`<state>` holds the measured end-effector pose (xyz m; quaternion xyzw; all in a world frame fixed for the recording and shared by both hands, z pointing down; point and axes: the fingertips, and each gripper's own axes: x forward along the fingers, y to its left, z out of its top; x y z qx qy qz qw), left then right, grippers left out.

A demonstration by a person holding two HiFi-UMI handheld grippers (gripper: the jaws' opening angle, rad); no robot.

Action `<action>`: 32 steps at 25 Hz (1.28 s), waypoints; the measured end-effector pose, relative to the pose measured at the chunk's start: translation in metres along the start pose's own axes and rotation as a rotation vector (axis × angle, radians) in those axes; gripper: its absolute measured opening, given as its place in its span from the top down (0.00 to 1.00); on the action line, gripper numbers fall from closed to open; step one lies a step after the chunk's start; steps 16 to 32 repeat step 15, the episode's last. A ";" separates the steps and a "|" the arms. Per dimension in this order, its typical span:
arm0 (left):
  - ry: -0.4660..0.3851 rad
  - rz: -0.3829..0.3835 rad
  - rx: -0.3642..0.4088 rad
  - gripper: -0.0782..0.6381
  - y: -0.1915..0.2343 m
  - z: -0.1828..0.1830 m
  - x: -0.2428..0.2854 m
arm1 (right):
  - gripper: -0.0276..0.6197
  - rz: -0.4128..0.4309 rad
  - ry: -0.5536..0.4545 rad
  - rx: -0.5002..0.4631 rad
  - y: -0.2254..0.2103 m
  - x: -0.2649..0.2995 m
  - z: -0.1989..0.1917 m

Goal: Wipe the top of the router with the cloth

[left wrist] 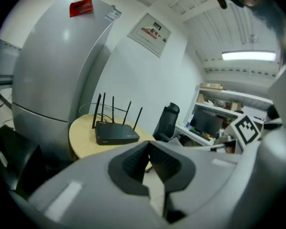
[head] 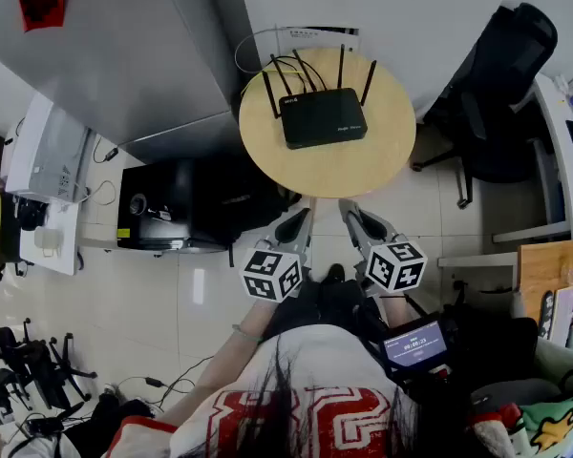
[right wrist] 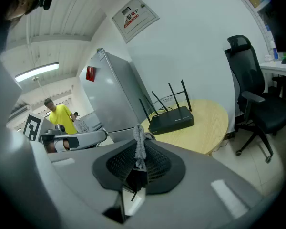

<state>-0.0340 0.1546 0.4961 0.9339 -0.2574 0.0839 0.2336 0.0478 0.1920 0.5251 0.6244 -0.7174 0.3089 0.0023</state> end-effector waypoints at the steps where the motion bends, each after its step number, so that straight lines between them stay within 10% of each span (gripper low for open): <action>1: -0.003 0.001 0.000 0.89 0.001 0.001 -0.001 | 0.89 0.003 0.001 -0.003 0.001 0.001 0.000; 32: -0.044 0.004 0.001 0.89 -0.002 0.012 -0.010 | 0.89 0.009 0.002 -0.042 0.010 -0.005 0.003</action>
